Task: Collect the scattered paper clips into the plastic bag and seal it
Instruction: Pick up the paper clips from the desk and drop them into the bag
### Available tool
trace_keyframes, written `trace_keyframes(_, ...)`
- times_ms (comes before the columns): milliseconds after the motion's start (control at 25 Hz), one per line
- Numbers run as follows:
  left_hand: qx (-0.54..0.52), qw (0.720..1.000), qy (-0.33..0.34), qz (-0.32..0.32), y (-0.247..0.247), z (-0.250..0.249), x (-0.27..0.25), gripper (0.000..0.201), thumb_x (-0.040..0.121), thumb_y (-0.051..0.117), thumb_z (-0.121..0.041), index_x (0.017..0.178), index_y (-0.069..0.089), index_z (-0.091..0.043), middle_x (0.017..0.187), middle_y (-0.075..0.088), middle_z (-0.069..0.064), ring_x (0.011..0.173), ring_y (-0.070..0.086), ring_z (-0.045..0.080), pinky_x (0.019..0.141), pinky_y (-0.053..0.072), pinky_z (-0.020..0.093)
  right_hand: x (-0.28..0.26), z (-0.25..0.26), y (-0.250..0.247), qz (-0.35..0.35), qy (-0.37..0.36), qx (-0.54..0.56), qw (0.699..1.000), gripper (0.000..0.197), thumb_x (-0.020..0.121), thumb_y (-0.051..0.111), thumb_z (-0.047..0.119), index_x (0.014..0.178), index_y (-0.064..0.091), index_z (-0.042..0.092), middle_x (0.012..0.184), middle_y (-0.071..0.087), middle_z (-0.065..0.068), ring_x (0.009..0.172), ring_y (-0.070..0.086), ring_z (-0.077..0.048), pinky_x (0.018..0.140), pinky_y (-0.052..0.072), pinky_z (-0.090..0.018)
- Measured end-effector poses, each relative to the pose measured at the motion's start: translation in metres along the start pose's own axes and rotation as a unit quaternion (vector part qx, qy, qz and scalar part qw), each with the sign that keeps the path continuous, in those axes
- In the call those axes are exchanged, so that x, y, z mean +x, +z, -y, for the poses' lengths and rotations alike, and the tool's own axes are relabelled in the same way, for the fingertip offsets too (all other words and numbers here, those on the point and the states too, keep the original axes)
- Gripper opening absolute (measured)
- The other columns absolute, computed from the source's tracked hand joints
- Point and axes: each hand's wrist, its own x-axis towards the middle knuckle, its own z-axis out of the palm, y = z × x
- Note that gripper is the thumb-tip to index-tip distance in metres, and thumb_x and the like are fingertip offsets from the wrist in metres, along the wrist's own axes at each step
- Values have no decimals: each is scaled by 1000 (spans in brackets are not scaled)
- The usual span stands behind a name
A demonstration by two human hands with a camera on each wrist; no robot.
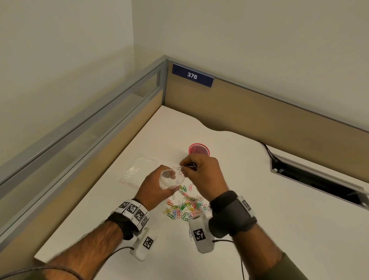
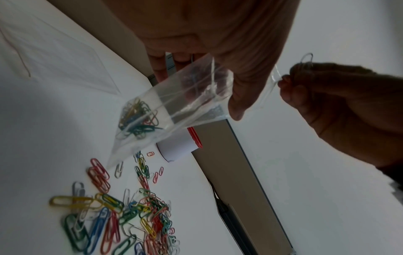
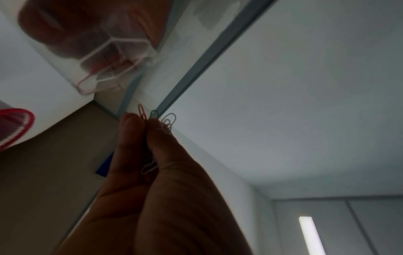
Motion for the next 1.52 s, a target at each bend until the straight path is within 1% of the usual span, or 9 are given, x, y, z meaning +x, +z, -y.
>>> trace_keyframes(160, -8, 1000, 5, 2, 2, -1, -1, 42, 77, 83, -22, 111, 59, -24, 105, 69, -9, 101, 63, 2, 83, 48, 11, 7, 8, 20, 70, -14, -126, 989, 19, 92, 59, 17, 109, 68, 15, 105, 69, -2, 90, 64, -17, 84, 54, -30)
trace_keyframes(440, -23, 1000, -8, -10, -11, 7, -5, 38, 77, 84, -22, 105, 59, -24, 102, 69, -9, 107, 64, 8, 94, 47, 21, 9, -51, -1, -70, 63, -48, 994, 13, 91, 59, 13, 99, 69, 14, 90, 70, -1, 80, 66, -18, 77, 57, -32)
trace_keyframes(520, -28, 999, -14, -19, -15, 9, -6, 37, 77, 84, -21, 105, 59, -24, 102, 70, -9, 107, 64, 9, 97, 46, 24, 2, -92, 7, 8, 135, -132, 982, 15, 87, 65, 21, 101, 68, 14, 102, 69, -5, 90, 65, -21, 82, 53, -33)
trace_keyframes(600, -33, 999, -17, -24, -18, 10, -6, 38, 77, 84, -21, 105, 59, -23, 103, 70, -7, 108, 65, 12, 98, 47, 27, -16, -125, 23, 134, 194, -200, 951, 42, 80, 73, 36, 117, 61, 19, 122, 60, -4, 108, 57, -20, 93, 48, -34)
trace_keyframes(680, -33, 999, -15, -26, -20, 11, -7, 38, 77, 84, -22, 105, 59, -23, 103, 70, -7, 108, 65, 13, 100, 47, 30, -34, -140, 41, 231, 209, -228, 923, 75, 72, 78, 44, 136, 45, 25, 138, 44, -3, 126, 42, -22, 104, 42, -38)
trace_keyframes(760, -34, 999, -18, -25, -20, 14, -6, 39, 77, 84, -22, 106, 59, -23, 103, 70, -7, 108, 65, 13, 100, 48, 32, -45, -145, 57, 259, 187, -246, 915, 85, 72, 78, 42, 143, 35, 28, 143, 36, -3, 131, 35, -24, 105, 41, -41)
trace_keyframes(1000, -31, 999, -25, -19, -17, 13, -7, 39, 77, 84, -23, 105, 58, -25, 104, 69, -5, 109, 64, 15, 99, 48, 33, -37, -150, 81, 185, 141, -278, 932, 26, 95, 51, 30, 119, 58, 21, 113, 53, -5, 105, 52, -24, 88, 50, -34)
trace_keyframes(1320, -28, 999, -21, -22, -17, 12, -6, 40, 76, 85, -23, 106, 58, -23, 104, 70, -5, 108, 65, 14, 97, 48, 29, -24, -149, 62, 121, 183, -224, 950, 13, 88, 58, 18, 92, 69, 11, 100, 66, -7, 91, 60, -23, 76, 46, -29)
trace_keyframes(1520, -24, 999, -17, -17, -13, 10, -5, 41, 77, 85, -20, 107, 58, -21, 103, 70, -6, 107, 65, 11, 96, 47, 23, -18, -115, 26, 8, 161, -97, 982, 4, 83, 69, 12, 83, 73, 10, 88, 72, -5, 78, 62, -16, 72, 48, -24)
